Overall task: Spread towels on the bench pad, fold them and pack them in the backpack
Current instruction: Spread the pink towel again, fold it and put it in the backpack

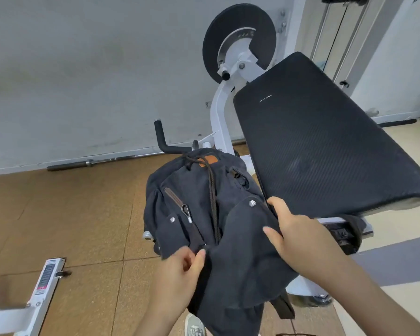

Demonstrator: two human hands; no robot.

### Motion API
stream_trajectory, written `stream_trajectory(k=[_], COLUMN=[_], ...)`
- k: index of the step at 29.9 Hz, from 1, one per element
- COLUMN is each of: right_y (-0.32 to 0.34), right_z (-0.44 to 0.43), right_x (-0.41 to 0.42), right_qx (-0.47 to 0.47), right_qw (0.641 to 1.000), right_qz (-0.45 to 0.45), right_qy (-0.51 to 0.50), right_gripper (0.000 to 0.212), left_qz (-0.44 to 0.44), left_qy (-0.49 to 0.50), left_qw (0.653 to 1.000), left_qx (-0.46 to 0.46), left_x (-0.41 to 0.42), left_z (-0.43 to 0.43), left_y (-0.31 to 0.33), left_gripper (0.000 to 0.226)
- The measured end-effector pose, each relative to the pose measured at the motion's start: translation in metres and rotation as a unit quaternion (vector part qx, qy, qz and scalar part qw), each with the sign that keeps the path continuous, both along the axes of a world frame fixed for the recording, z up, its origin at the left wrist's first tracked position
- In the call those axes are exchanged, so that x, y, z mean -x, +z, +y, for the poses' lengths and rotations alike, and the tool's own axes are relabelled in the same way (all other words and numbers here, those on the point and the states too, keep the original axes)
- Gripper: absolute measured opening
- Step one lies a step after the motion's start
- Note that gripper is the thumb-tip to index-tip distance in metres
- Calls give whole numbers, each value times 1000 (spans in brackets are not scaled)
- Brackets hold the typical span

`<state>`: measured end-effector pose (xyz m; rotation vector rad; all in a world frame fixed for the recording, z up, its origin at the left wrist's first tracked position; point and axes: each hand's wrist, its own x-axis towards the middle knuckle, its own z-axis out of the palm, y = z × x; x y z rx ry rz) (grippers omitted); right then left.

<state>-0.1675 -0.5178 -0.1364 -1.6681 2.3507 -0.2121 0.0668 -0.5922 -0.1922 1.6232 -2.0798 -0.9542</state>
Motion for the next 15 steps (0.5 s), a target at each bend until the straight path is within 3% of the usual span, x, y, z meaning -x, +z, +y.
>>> stream_trajectory(k=[3,5,7,9,12,15], right_y=[-12,-28,-45,-53,-59,-53], right_z=[23,29,32,37,43,40], right_x=[8,16,16,6,-12,-17], right_qx=[-95,-62,17,101,167,181], right_qw=[988,972,963,964,949,948], right_qz=[-118,-225,-259,-229,-236,-240], right_qy=[23,-27,-75,-94,-129,-108], right_gripper=[71,62,33,3,14,10], left_qz=[-124,-143,-57,84,264,330], left_qy=[7,-4,10,60,146,219], left_qw=[986,965,935,888,830,826], left_qx=[-113,-222,-349,-448,-469,-400], left_x=[-27,-25,-18,-12,-4,7], left_z=[29,43,56,70,93,109], left_y=[-7,-9,-12,-12,-23,-30], left_gripper=[66,70,64,51,47,45])
